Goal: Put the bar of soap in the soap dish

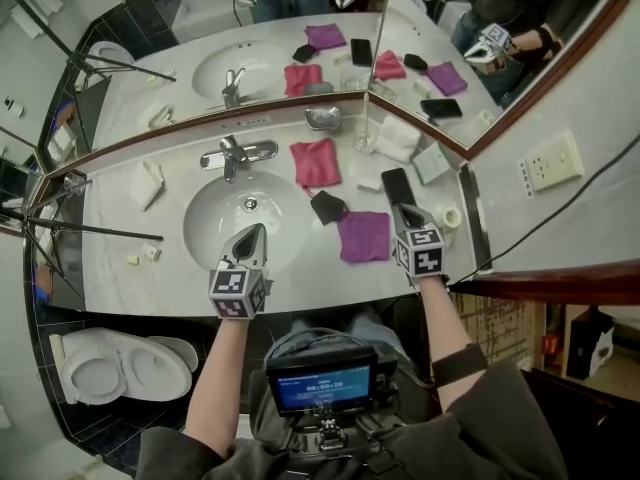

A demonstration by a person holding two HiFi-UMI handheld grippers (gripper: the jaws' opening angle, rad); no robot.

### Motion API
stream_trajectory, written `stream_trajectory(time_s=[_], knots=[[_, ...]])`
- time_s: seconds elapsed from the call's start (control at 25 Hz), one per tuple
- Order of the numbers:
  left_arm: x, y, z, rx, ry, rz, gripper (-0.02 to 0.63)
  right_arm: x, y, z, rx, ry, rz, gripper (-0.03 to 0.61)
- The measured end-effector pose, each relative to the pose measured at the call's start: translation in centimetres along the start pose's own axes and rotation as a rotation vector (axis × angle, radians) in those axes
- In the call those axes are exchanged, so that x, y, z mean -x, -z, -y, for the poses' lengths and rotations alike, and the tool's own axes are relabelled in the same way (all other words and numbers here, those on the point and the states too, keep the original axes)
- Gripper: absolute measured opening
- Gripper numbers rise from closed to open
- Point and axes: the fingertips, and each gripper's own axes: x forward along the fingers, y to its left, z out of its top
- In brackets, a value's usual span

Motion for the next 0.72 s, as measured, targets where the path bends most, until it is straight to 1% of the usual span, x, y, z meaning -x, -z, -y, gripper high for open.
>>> stream_trajectory(time_s=[0.2,0.36,0.52,0.72], knots=[[0.5,-0.2,0.3,-0.024,0.052,0.0,0.0,0.6,0.3,-0.4,-0.046,0.016,0.006,0.015],[0.7,-0.4,-0.2,-0.058,0.081,0.003,0.0,1.1,0.8,-1.1,-0.084,0.031,0.014,0.015],[0.8,-0.6,-0.3,-0.095,0.129,0.001,0.0,2.2,1.4,-2.2,-0.137,0.053,0.03,0.015],[0.1,-0.6,0.4,-0.198,0.186,-0.029,0.0,3.2,3.0,-3.4,-0.209,0.067,0.029,0.015]])
